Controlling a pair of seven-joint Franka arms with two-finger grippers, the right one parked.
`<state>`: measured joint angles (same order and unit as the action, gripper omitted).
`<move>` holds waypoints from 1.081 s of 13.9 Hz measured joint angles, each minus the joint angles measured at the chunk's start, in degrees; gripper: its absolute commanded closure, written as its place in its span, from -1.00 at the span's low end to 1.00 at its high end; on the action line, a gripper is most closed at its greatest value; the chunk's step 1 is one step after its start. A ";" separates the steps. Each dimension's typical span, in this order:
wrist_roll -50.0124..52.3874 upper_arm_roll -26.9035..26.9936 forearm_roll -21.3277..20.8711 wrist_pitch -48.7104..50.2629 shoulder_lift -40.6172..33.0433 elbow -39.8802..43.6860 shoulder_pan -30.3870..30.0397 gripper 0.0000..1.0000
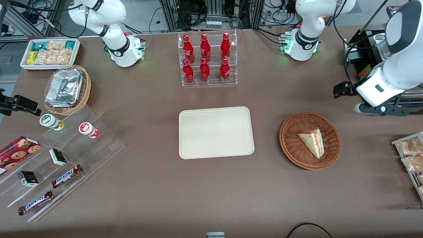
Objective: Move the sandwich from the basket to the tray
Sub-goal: 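Move the left gripper over the wicker basket toward the wrapped sandwich, then lower the left gripper and close it on the wrapped sandwich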
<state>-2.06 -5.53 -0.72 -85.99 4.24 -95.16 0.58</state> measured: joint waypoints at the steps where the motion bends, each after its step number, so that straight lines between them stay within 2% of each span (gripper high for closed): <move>1: 0.00 0.01 0.03 -1.14 1.02 -0.92 0.00 -1.00; 4: 0.00 0.11 0.11 -8.09 2.23 -6.17 0.00 -1.00; 11: 2.01 0.82 0.12 -33.67 2.65 -23.77 -1.21 -1.00; 13: 7.39 0.93 0.24 -40.24 2.70 -26.70 -1.58 -1.00; 15: 17.93 0.88 0.31 -45.72 3.04 -28.83 -1.54 -1.00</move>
<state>15.87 -4.65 -0.41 -131.71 7.27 -123.99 -0.96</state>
